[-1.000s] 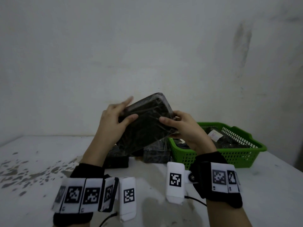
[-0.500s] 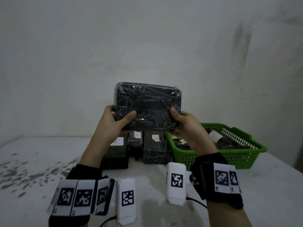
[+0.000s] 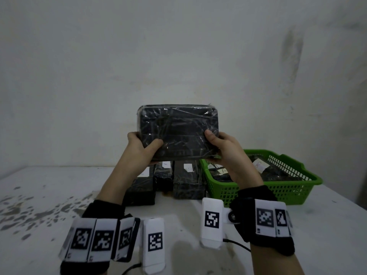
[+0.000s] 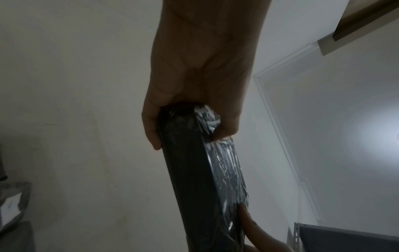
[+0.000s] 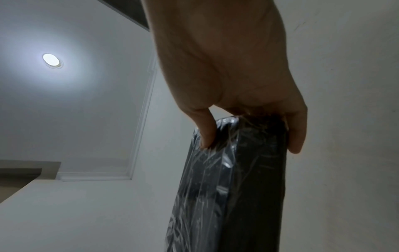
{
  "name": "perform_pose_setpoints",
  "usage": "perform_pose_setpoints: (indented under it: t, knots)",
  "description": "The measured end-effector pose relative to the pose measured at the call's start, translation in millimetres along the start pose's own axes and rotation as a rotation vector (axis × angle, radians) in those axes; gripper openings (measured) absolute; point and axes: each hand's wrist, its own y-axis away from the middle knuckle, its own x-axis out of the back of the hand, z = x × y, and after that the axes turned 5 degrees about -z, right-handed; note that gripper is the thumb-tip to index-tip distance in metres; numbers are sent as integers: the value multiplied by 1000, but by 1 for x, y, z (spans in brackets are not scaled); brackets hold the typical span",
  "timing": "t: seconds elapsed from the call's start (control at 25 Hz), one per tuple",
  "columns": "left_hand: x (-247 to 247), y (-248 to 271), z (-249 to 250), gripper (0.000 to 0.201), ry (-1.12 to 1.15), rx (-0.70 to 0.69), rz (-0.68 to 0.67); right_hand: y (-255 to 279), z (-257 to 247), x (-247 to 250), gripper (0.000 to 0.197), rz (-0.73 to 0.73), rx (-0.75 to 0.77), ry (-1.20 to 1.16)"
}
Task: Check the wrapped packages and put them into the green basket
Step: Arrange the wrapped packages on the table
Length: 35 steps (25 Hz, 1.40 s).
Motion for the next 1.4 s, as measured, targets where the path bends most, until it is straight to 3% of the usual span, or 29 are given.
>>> perform_pose_setpoints:
  t: [0.2,0.32,0.44,0.56,0.8,1.08,1.28,1.4]
  knots:
    - [-2,3,2,43,58,-104,-11,0,0,-1,29,84,37,-4]
    - [1,2,2,43,64,-139,-7,-1,2,1,34,167,110,127]
    - [5,2,1,51,40,-133,53,3,0,0,42,122,129,213]
    - [7,2,0,46,64,-114,95,6,-2,-1,40,101,147,217]
    - [4,0,-1,34,68,-113,43,4,1,1,29,127,167,228]
    - [4,1,0,39,133,-130,-2,0,2,3,21,170,187,259]
    - [8,3,-2,53,39,-251,42,-3,6,-2,36,109,10,268]
    - [1,5,1,67,-121,-378,-42,0,3,-14,52,-35,-61,102]
